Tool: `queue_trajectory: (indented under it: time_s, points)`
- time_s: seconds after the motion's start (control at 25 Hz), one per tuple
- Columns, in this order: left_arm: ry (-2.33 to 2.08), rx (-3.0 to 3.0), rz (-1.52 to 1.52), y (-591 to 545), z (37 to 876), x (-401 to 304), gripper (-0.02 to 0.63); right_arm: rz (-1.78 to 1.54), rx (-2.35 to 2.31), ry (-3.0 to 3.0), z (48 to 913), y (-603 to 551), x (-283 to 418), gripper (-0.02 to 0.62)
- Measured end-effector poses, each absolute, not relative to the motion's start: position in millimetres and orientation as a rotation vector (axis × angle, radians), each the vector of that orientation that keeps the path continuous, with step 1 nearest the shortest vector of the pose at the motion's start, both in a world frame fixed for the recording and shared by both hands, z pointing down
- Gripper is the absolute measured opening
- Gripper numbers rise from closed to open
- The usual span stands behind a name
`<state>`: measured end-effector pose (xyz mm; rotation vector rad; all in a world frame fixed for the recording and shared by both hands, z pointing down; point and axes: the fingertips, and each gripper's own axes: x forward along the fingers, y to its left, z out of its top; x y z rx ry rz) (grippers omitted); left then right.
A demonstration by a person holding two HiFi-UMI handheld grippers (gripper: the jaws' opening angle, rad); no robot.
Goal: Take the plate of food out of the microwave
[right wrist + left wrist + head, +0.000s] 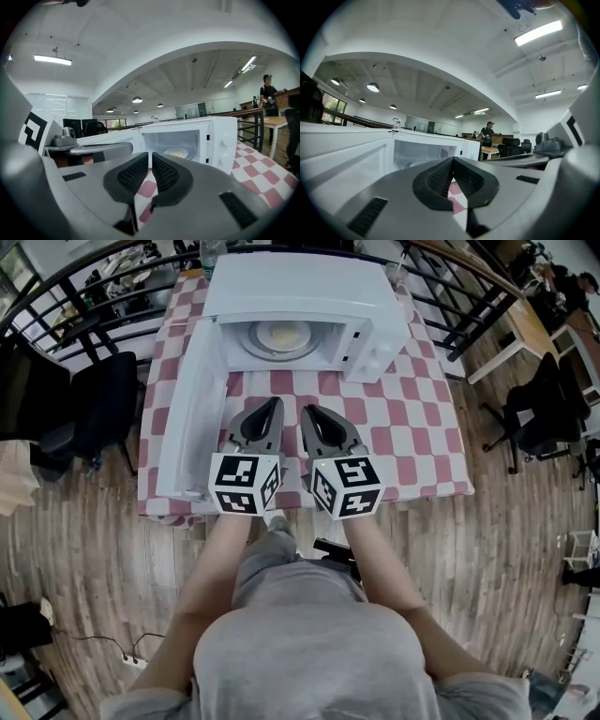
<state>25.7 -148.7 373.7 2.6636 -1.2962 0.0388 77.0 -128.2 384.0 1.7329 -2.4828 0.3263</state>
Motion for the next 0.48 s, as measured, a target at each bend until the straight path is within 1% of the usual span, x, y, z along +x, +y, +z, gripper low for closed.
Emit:
queue_trajectory:
  time_s: [0.4,0.44,0.48]
  points:
    - [-1.295,2.659,0.039,-181,377,29,0.002,0.349,1.732,-2.537,387,-162,84,0.033]
    - [-1.296,2.656,0.036,-184,377,29,0.002,0.358,1.733,-2.553,386,-165,84,0.061]
    - [-1.298,2.652,0.032,-187,377,28,0.002,0.377,1.735,-2.566,386,-169,84,0.127]
